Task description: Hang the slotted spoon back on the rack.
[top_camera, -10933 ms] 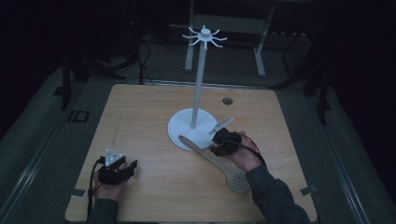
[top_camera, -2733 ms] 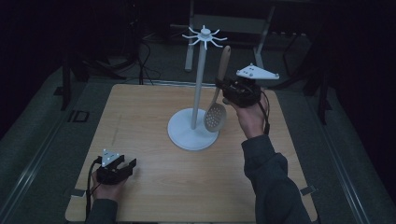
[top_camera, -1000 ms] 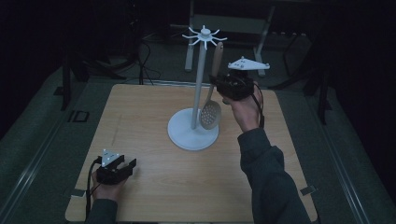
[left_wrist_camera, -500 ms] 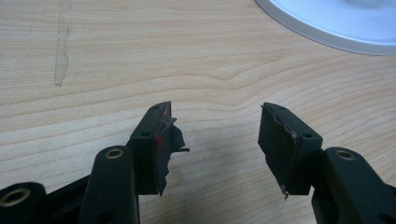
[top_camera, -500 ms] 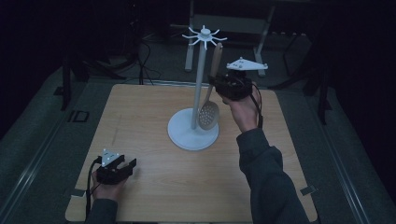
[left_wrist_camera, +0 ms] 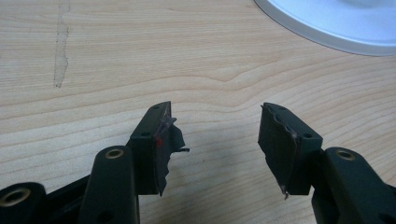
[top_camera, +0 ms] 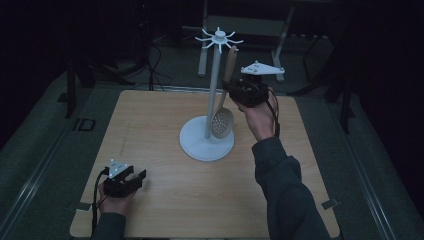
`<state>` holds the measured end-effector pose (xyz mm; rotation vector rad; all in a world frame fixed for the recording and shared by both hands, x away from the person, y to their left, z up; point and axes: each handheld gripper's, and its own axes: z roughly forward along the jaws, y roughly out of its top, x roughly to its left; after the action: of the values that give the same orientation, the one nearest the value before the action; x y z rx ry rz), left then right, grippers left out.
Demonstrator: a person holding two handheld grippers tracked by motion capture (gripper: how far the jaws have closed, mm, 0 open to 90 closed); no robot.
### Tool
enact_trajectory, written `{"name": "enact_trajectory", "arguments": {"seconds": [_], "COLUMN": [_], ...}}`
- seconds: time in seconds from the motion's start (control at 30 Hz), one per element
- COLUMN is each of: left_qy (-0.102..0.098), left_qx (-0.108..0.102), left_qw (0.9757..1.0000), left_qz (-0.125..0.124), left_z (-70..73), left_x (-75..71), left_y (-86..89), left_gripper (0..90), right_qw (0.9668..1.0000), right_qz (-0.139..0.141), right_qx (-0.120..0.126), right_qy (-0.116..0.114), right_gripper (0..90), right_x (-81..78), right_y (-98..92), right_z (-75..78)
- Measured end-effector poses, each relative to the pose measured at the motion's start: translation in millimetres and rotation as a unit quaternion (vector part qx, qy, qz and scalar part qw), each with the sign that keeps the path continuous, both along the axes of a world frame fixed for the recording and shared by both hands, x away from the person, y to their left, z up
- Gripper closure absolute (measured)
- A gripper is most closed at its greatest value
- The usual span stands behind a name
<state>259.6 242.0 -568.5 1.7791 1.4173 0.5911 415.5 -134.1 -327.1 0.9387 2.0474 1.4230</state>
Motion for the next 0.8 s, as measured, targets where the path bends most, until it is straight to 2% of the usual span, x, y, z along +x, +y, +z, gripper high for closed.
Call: {"name": "enact_trajectory", "arguments": {"seconds": [0.2,0.37,0.47,0.77,0.8], "left_qy": [0.000,-0.001,0.000,0.001,0.001], "left_qx": [0.000,0.000,0.001,0.002,0.002], "left_qw": [1.0000,1.0000,1.0000,1.0000,1.0000], "left_qz": [0.000,0.000,-0.001,-0.002,-0.002], "left_z": [0.1,0.1,0.0,-0.3,-0.4], "left_x": [0.0,-0.1,0.0,0.3,0.3], "left_y": [0.0,-0.1,-0.1,-0.5,-0.5], "left_gripper": [45.2,45.2,45.2,45.1,45.1], "right_qw": [1.0000,0.9999,0.9999,0.9999,0.9999], "right_qz": [0.001,0.003,0.005,-0.003,-0.006], "right_qx": [0.003,0.016,0.013,0.011,0.010], "right_qy": [0.000,-0.002,-0.002,-0.001,0.000], "right_gripper": [72.6,69.2,66.9,54.0,49.1], "right_x": [0.4,-0.7,-0.9,-0.2,0.0], "right_y": [0.3,-1.4,-2.0,-2.7,-2.7], "right_z": [-0.6,1.5,1.7,-2.5,-3.0]}}
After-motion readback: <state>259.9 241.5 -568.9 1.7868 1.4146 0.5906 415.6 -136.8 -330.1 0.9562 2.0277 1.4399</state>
